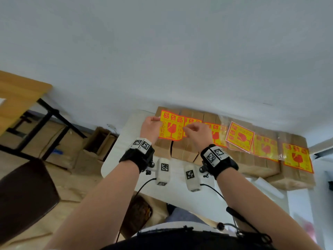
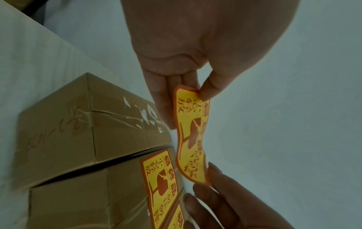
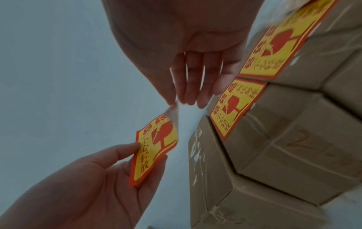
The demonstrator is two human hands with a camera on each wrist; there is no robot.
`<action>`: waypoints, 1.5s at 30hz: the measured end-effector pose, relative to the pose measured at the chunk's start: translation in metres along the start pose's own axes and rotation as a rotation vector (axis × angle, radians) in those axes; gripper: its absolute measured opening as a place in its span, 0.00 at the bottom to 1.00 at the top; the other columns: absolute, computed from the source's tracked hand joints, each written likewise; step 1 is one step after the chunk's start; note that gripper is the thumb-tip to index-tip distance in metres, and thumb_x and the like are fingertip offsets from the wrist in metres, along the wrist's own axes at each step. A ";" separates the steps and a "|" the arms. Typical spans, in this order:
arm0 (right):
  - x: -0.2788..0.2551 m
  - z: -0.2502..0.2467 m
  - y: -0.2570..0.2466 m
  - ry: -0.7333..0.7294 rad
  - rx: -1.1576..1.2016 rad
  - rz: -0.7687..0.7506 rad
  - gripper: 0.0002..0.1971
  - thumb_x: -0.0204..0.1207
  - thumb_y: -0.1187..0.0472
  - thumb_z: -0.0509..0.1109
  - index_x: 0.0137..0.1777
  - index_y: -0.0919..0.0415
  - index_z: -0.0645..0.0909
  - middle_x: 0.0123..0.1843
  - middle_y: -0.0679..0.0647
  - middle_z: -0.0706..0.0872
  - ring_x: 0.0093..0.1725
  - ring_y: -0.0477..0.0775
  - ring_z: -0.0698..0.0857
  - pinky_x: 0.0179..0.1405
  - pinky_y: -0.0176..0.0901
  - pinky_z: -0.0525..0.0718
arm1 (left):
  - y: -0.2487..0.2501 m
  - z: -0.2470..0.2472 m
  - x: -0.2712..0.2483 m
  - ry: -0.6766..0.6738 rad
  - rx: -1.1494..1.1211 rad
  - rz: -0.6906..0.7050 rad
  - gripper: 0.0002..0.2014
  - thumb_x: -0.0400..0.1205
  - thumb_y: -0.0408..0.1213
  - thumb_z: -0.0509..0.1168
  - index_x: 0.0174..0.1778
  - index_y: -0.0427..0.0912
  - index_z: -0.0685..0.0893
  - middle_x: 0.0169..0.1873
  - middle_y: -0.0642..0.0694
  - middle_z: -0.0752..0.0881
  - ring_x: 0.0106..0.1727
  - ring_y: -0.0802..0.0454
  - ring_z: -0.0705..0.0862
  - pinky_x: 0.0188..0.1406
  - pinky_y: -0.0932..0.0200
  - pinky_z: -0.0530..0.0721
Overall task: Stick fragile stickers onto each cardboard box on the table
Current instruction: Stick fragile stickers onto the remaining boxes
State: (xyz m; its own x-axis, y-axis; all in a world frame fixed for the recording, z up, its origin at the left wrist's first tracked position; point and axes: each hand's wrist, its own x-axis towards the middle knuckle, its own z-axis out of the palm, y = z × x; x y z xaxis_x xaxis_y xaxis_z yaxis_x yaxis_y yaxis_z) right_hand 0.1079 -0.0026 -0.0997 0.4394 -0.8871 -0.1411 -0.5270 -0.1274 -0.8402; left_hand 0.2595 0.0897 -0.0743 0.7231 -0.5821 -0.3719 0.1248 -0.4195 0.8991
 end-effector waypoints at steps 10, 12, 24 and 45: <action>0.025 0.028 -0.006 -0.109 0.158 0.144 0.19 0.79 0.46 0.70 0.32 0.56 0.87 0.29 0.50 0.89 0.33 0.49 0.88 0.39 0.47 0.86 | -0.016 -0.003 0.038 0.062 0.196 -0.007 0.07 0.84 0.41 0.65 0.54 0.42 0.82 0.55 0.40 0.87 0.56 0.42 0.85 0.58 0.45 0.85; 0.030 0.031 -0.003 -0.141 0.101 0.099 0.16 0.76 0.45 0.73 0.31 0.53 0.87 0.29 0.48 0.89 0.33 0.48 0.88 0.40 0.47 0.88 | -0.019 -0.002 0.044 0.055 0.222 -0.011 0.07 0.85 0.42 0.65 0.54 0.43 0.81 0.55 0.41 0.87 0.56 0.43 0.85 0.59 0.47 0.83; 0.058 0.041 -0.003 -0.256 0.099 0.136 0.07 0.78 0.62 0.71 0.38 0.58 0.84 0.33 0.50 0.88 0.32 0.46 0.88 0.33 0.38 0.83 | -0.018 0.001 0.070 0.175 0.429 0.073 0.03 0.85 0.41 0.64 0.48 0.47 0.79 0.43 0.46 0.87 0.47 0.44 0.86 0.46 0.55 0.79; 0.068 0.050 0.016 -0.214 -0.069 0.089 0.07 0.77 0.51 0.71 0.38 0.50 0.84 0.34 0.48 0.89 0.38 0.52 0.89 0.42 0.58 0.91 | -0.040 0.000 0.090 0.142 0.551 0.136 0.06 0.86 0.42 0.65 0.50 0.43 0.82 0.43 0.51 0.84 0.45 0.51 0.81 0.46 0.59 0.73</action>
State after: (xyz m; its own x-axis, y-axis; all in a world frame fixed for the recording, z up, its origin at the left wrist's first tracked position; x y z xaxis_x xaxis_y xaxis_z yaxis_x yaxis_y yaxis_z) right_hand 0.1655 -0.0424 -0.1485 0.5298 -0.7827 -0.3268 -0.6155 -0.0897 -0.7830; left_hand 0.3193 0.0537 -0.1435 0.7967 -0.5727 -0.1932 -0.3196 -0.6704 0.6697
